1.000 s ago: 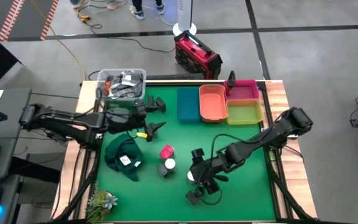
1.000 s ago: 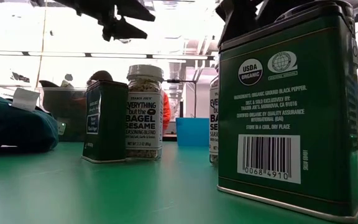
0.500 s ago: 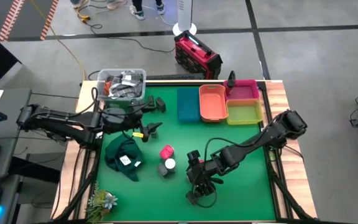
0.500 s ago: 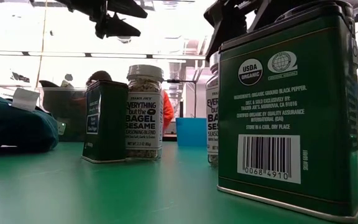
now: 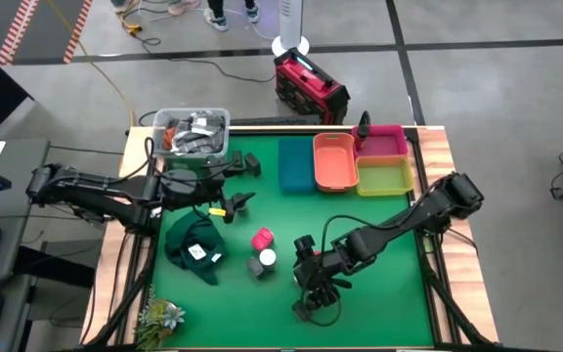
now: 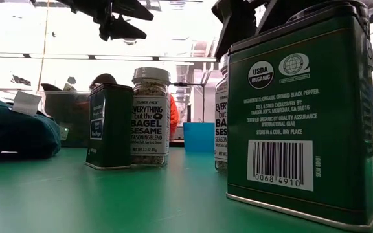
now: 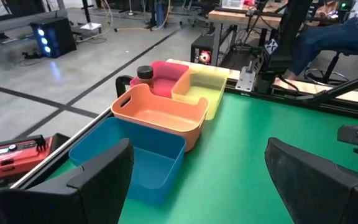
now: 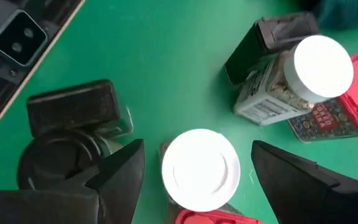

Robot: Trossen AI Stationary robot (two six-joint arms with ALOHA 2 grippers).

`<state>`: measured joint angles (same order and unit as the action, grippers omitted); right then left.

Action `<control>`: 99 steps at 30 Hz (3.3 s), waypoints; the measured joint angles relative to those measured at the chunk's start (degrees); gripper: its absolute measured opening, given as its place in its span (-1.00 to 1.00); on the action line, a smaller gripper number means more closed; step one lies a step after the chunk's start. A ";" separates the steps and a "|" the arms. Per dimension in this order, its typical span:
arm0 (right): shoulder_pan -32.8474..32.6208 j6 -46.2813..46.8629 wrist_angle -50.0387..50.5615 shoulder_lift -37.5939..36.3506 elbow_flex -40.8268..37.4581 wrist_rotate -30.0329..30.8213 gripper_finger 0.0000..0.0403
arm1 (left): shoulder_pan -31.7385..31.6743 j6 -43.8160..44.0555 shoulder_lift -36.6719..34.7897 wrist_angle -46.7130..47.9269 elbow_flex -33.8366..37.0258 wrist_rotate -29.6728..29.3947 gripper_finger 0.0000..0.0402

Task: Sort spices by type
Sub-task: Put the bottom white seasoning bottle into the blue bin

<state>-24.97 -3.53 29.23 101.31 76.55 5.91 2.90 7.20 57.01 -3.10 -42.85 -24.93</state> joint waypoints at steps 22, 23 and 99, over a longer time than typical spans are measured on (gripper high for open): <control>2.99 -1.03 -4.06 3.63 -1.55 -1.64 0.10 | 0.00 0.15 0.00 0.82 0.00 0.02 0.73; 3.11 -1.01 -4.19 3.63 -1.55 -1.64 0.10 | 0.00 0.15 0.00 0.86 0.00 0.02 0.73; 53.58 -8.99 -2.44 7.53 6.54 -4.85 0.32 | 0.78 0.87 0.35 2.76 0.00 0.02 0.73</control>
<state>28.61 -12.52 26.78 108.84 83.09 1.06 3.67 8.07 57.36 -0.34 -42.85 -24.91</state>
